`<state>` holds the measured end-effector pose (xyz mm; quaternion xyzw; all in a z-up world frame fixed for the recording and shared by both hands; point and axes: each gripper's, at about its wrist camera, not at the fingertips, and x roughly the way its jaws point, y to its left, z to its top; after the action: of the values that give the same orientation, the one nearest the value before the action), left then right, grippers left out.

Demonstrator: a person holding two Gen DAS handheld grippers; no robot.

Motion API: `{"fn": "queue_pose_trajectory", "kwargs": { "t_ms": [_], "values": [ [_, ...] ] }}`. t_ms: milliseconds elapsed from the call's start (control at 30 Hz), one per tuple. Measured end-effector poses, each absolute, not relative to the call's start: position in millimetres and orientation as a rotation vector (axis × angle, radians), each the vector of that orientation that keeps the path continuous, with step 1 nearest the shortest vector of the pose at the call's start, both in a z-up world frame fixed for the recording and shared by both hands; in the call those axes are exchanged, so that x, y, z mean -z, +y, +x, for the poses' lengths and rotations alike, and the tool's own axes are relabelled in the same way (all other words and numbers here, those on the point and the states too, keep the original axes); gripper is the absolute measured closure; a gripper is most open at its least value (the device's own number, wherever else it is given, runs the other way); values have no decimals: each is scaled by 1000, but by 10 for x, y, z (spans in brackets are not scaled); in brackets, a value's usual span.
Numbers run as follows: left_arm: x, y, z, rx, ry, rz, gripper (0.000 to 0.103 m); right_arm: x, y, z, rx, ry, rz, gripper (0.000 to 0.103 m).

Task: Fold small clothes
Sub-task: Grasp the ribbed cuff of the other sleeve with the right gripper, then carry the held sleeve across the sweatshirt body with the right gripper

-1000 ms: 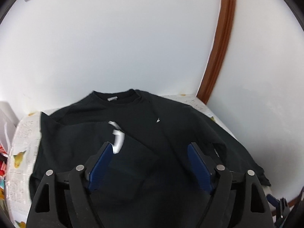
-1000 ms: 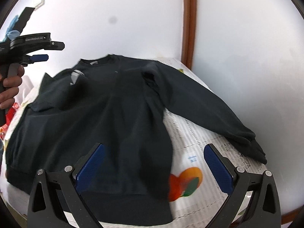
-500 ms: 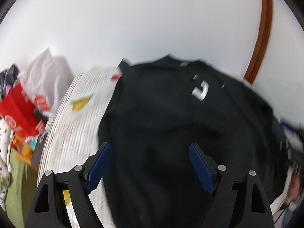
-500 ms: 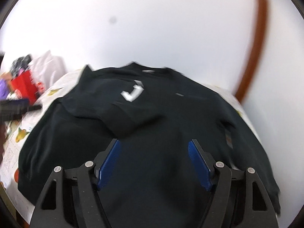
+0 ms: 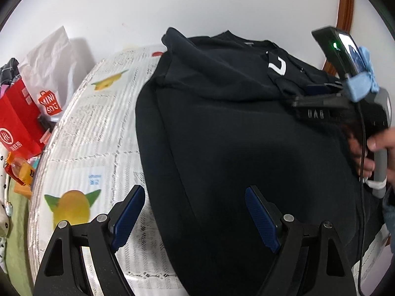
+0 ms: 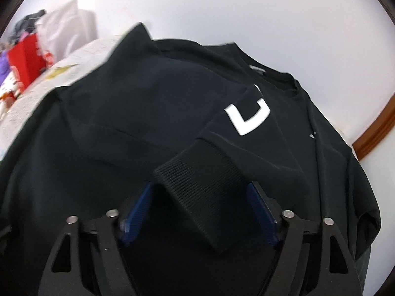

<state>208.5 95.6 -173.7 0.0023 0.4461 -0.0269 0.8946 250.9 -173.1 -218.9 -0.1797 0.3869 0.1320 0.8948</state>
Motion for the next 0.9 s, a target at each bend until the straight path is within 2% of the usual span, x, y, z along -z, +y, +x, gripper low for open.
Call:
{"fn": "queue_pose_trajectory", "kwargs": {
  "t_ms": [33, 67, 100, 267, 533, 700, 900],
  "values": [
    [1755, 958, 2095, 56, 926, 0, 21, 2163, -1776, 2524, -298, 810, -345, 59],
    [1770, 967, 2100, 59, 926, -10, 21, 2120, -1827, 2530, -341, 822, -311, 82],
    [1786, 973, 2111, 61, 927, -23, 21, 2070, -1880, 2523, -377, 831, -278, 98],
    [1834, 963, 2096, 41, 915, -20, 20, 1661, -2218, 2515, -401, 761, -191, 98],
    [1858, 955, 2108, 14, 908, -12, 12, 967, -3256, 2835, -220, 646, -25, 98],
    [1862, 963, 2122, 13, 909, -14, 11, 1067, -3905, 3107, -104, 694, 78, 98],
    [1860, 960, 2132, 7, 916, -12, 11, 1427, -4181, 3222, -58, 772, 146, 98]
  ]
}}
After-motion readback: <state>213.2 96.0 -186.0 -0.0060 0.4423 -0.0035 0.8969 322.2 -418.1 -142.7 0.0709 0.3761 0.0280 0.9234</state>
